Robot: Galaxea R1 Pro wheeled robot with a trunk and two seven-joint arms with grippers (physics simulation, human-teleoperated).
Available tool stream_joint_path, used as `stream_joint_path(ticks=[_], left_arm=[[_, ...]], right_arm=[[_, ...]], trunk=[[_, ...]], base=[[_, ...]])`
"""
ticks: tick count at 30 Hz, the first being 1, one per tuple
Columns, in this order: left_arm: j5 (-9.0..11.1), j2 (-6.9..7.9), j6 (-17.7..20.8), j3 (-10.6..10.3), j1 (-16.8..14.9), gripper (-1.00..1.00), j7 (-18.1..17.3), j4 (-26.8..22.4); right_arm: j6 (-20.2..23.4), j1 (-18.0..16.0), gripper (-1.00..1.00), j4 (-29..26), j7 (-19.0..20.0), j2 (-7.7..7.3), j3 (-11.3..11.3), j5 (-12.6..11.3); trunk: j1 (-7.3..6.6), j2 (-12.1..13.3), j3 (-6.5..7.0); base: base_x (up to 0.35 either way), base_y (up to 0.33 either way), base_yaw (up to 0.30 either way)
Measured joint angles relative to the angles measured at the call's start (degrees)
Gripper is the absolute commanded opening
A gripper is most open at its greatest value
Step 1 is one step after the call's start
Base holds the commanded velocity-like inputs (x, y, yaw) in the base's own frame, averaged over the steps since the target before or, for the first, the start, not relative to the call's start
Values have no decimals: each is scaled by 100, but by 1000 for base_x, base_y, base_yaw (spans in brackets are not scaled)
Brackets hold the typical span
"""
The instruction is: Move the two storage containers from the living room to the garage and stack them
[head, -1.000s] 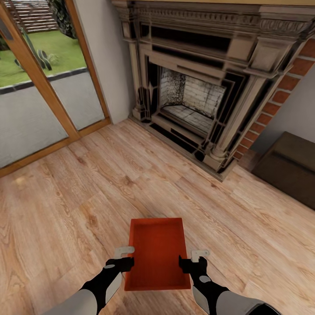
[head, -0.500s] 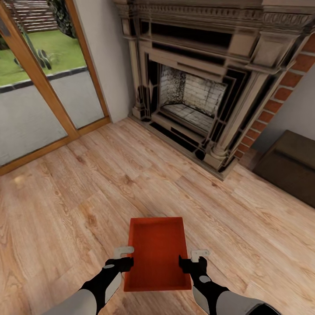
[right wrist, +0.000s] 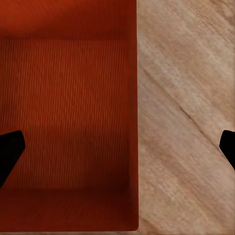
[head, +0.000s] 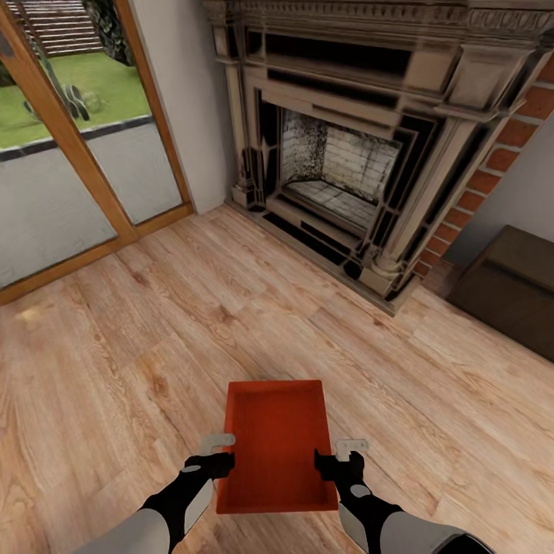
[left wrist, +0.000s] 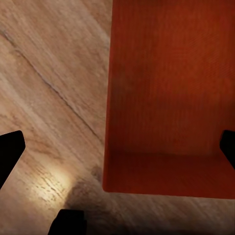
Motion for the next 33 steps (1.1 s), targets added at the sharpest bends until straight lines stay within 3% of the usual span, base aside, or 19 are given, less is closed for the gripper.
stream_joint_path(ticks=[11, 33], left_arm=[[-7, 9, 0, 216, 0, 100, 9, 1], [-3, 80, -2, 239, 0, 100, 10, -8]], right_arm=[[-8, 0, 100, 0, 0, 0, 2, 5], [-8, 0, 100, 0, 0, 0, 7, 6]], trunk=[[242, -441, -197], [725, -1324, -592]], base=[[0, 0, 0], [0, 0, 0]])
